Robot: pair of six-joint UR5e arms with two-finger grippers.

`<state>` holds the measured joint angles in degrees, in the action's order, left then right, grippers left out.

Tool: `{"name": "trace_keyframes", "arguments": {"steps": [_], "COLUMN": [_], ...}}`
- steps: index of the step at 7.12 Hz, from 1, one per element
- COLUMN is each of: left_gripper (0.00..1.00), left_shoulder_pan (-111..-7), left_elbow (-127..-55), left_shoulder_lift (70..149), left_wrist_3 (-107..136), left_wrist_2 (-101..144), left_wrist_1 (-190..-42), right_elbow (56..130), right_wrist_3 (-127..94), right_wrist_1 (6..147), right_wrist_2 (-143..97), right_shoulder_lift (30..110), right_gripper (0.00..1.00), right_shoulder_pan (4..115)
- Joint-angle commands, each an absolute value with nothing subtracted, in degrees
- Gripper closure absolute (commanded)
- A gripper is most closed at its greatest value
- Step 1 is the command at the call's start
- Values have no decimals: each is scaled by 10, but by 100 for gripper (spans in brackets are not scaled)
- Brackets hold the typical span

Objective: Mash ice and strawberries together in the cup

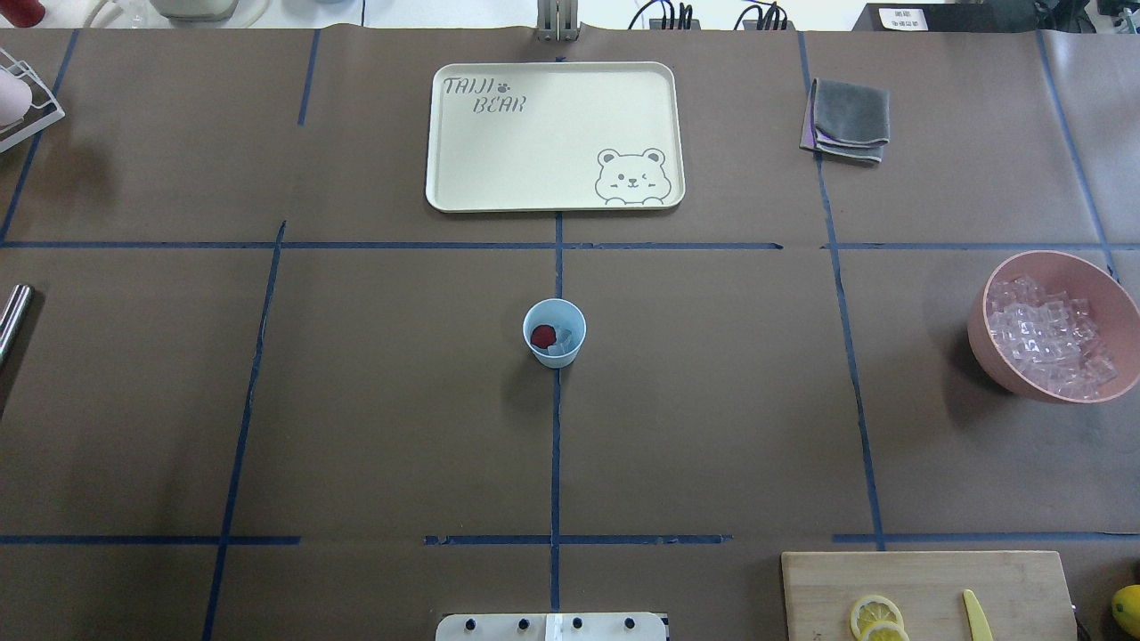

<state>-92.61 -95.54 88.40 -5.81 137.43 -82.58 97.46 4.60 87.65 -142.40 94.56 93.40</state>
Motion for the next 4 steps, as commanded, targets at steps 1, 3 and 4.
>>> {"name": "trace_keyframes", "arguments": {"steps": [1,3,4], "left_gripper": [0,0,0], "left_shoulder_pan": [-926,-926,-926], "left_elbow": [-955,-954,-953], "left_shoulder_lift": [885,884,883], "left_wrist_3": [-56,-57,-57], "left_wrist_2": [1373,1372,1372], "left_wrist_1": [-826,-826,-826], "right_elbow": [955,942,936], "right_wrist_3": [48,49,50], "right_wrist_1": [875,874,874], "right_wrist_2": [-1422,-1419,-1419], "right_shoulder_lift": [945,943,942], "right_gripper": [1,1,1], "right_shoulder_pan": [934,934,934]}}
